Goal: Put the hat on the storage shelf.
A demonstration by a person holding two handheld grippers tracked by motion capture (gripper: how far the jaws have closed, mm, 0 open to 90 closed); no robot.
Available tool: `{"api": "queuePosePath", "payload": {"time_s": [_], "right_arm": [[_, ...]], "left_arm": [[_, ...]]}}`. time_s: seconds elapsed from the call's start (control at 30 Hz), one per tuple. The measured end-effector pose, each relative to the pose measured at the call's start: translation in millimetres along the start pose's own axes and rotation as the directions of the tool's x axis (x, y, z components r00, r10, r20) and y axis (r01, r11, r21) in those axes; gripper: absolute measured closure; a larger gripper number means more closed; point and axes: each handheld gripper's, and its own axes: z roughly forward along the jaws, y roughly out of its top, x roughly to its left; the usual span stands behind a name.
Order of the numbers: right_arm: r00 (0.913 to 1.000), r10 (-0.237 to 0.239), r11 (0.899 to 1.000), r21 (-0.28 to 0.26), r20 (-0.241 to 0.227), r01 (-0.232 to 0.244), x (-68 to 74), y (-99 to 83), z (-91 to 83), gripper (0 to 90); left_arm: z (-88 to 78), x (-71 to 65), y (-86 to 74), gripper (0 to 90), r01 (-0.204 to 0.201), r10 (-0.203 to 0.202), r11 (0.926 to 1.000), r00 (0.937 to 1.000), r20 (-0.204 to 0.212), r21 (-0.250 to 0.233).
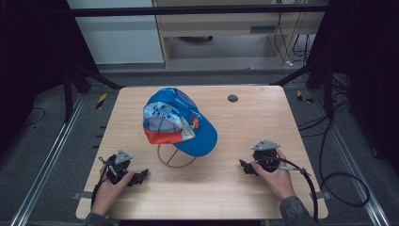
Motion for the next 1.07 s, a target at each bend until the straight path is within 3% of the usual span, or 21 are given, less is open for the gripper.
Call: {"api": "queuePosePath", "payload": {"time_s": [0.43,1.07], "right_arm": [[0.9979,0.063,0.998,-0.005,-0.011,-0.063,3.1,0.0,20.1,9.1],[0.9953,0.095,0.995,-0.001,0.019,-0.095,8.5,-3.1,17.0,7.2]], "left_arm": [[0.0,0.0,0.0,0.0,0.0,0.0,1.0,1.0,0.001,0.0],[0.3,0.1,0.3,0.0,-0.001,0.001,1.0,1.0,0.001,0.0]]}}
